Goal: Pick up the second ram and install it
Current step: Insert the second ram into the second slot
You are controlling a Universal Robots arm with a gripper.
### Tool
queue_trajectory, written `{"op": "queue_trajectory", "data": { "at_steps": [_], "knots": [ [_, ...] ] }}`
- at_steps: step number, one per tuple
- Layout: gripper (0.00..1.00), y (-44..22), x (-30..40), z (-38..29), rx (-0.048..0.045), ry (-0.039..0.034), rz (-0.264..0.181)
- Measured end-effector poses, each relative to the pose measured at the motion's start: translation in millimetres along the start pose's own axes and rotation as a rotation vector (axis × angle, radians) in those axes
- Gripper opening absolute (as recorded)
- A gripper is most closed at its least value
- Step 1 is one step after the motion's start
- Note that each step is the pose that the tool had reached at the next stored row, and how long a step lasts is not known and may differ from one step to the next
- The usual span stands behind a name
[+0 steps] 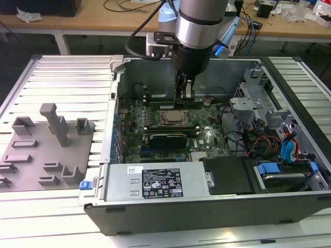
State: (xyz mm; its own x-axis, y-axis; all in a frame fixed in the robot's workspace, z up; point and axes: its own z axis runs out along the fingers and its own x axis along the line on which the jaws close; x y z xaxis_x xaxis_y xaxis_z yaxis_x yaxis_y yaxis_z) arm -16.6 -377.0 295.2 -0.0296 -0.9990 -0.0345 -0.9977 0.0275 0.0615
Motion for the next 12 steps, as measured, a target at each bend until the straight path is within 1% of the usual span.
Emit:
{"op": "queue_trajectory", "data": {
  "at_steps": [1,2,7,9,12],
  "knots": [
    [0.14,-0.3,0.1,4.1,0.0,-0.0001,0.0],
    [0.14,-0.4,0.2,6.3,0.0001,-0.0001,0.0],
    [0.14,-0.9,0.5,15.5,0.0,-0.0001,0.0],
    [0.14,-1.3,0.7,21.3,0.0001,-0.0002,0.0],
    [0.14,-1.6,0.9,26.1,0.0,-0.0001,0.0]
  ]
}}
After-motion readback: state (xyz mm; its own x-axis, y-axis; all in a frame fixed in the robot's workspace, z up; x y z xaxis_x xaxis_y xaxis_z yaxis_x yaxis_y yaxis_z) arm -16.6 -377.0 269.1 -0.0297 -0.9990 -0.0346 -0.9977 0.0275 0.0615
